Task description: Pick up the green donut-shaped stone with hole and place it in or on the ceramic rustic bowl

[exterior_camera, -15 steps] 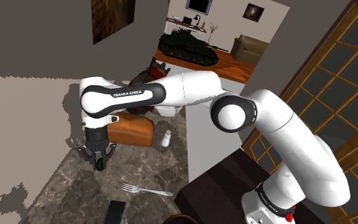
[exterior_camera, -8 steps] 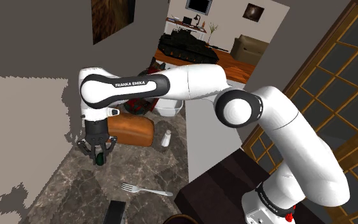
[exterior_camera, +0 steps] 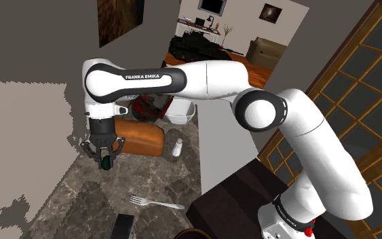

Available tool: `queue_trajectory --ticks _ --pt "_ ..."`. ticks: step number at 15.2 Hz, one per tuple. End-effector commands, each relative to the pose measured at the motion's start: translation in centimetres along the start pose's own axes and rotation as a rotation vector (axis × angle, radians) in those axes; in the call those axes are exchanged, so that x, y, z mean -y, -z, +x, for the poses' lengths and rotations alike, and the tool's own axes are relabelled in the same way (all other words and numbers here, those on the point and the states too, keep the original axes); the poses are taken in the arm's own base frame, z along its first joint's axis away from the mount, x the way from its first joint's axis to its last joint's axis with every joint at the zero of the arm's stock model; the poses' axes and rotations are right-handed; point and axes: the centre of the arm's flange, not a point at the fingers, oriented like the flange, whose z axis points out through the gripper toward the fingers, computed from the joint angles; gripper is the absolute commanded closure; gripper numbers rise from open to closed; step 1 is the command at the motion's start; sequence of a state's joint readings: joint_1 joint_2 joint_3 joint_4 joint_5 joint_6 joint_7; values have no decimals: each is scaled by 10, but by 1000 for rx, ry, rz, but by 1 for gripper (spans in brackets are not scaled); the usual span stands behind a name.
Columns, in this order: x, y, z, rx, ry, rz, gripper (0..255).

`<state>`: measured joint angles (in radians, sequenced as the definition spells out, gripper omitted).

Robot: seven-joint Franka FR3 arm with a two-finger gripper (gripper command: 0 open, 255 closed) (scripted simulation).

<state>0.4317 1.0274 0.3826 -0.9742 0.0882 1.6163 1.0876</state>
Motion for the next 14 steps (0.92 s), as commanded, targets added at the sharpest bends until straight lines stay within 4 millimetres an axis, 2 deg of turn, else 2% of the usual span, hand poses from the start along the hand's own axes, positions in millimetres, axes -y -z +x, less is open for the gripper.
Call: queue_trajectory --ticks 1,2,14 --pt "-1 9 -5 0 0 0 255" --pt "-1 14 -8 0 0 0 255" --pt "-102 -53 -110 0 0 0 255"
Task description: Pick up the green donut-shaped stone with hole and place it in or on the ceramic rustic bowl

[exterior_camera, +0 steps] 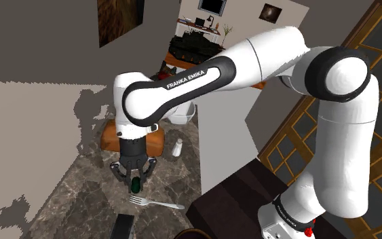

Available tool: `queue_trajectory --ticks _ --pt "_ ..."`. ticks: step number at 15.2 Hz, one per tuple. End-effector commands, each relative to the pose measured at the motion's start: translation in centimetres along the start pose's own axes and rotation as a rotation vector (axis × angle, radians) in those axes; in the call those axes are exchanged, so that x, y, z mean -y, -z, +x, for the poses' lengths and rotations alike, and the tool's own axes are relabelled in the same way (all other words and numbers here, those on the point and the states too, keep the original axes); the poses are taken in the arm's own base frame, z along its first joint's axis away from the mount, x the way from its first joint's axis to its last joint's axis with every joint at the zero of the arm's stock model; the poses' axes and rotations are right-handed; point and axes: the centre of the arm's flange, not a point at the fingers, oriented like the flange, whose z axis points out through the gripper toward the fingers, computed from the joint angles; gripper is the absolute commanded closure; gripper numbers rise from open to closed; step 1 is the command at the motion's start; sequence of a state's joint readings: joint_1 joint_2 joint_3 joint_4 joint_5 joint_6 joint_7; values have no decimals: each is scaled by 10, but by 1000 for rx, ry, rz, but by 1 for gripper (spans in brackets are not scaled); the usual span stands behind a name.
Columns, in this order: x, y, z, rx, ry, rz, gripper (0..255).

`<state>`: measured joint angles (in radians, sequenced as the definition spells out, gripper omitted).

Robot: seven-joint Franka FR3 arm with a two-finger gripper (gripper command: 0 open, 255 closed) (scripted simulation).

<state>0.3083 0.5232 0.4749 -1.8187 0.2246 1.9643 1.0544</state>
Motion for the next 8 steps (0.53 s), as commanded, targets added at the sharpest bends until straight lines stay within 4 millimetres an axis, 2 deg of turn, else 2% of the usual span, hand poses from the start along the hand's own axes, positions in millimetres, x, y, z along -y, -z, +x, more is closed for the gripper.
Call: queue_trajectory --ticks 1,8 --pt "-16 -11 -18 -1 -1 0 255" --pt "-75 -50 -78 -1 -1 0 255"
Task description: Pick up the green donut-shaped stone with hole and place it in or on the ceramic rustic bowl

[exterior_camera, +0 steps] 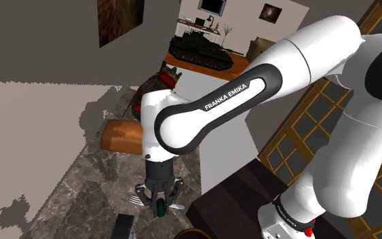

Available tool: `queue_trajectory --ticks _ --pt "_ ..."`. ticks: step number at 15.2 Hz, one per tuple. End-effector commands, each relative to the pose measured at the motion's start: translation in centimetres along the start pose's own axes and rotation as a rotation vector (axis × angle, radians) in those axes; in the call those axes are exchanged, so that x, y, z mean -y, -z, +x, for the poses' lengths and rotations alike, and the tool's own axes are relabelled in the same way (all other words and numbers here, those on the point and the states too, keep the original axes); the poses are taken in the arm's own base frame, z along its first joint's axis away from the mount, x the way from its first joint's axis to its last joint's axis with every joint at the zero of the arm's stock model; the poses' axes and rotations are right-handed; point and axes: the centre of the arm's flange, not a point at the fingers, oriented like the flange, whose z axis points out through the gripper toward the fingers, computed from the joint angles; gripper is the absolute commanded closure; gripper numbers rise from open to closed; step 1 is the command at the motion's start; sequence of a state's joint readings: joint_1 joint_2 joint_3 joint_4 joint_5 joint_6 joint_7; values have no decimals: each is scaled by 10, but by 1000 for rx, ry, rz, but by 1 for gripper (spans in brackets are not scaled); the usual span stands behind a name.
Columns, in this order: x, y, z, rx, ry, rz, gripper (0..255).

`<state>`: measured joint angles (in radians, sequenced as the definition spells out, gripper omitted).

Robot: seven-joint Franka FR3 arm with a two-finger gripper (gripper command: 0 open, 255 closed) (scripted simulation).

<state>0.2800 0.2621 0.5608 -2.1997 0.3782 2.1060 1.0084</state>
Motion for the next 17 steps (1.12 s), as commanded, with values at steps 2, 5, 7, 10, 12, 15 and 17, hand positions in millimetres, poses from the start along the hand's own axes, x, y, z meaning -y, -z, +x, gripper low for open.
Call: queue_trajectory --ticks 2,5,7,10,12,15,17 --pt "-25 -15 -24 -1 -1 1 255" --pt "-50 -31 -50 -1 -1 1 255" --pt "-67 -43 -67 -1 -1 1 255" --pt "-92 -59 -92 -1 -1 1 255" --pt "-104 -67 -105 -1 -1 1 255" --pt "-102 -81 -97 -1 -1 1 255" --pt "-101 -90 -91 -1 -1 1 255"
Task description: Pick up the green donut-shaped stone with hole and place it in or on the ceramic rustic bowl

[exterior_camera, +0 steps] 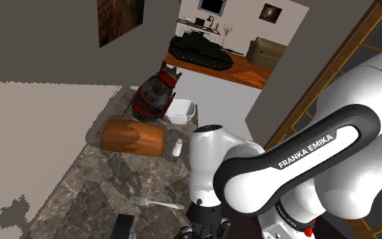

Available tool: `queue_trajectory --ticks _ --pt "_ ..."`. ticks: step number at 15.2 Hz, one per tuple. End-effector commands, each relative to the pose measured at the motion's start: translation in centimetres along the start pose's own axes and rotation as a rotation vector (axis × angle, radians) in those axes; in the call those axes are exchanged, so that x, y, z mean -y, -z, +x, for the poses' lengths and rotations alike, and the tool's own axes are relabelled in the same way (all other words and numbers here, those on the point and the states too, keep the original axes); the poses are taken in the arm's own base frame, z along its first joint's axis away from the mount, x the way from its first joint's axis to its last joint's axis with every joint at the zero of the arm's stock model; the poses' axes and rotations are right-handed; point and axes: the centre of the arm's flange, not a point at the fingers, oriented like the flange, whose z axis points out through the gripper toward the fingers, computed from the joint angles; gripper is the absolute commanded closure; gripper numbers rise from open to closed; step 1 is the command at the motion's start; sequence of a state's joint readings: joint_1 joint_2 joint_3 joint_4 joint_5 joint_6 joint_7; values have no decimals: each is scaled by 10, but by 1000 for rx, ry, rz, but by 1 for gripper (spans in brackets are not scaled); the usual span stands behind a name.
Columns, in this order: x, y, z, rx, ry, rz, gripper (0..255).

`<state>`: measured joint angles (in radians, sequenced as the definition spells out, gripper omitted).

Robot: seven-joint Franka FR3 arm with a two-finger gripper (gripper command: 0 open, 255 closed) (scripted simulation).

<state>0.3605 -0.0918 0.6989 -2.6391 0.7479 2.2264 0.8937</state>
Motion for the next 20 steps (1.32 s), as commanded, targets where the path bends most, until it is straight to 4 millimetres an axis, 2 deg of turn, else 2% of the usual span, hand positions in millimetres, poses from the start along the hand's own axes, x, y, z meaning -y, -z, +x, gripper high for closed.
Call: queue_trajectory --ticks 1,11,18,19,20 --pt "1 -9 5 -1 0 1 255" --pt "6 -53 31 -1 0 1 255" --pt "6 -53 31 -1 0 1 255" --pt "6 -53 31 -1 0 1 0" --pt "6 -53 31 -1 0 1 0"
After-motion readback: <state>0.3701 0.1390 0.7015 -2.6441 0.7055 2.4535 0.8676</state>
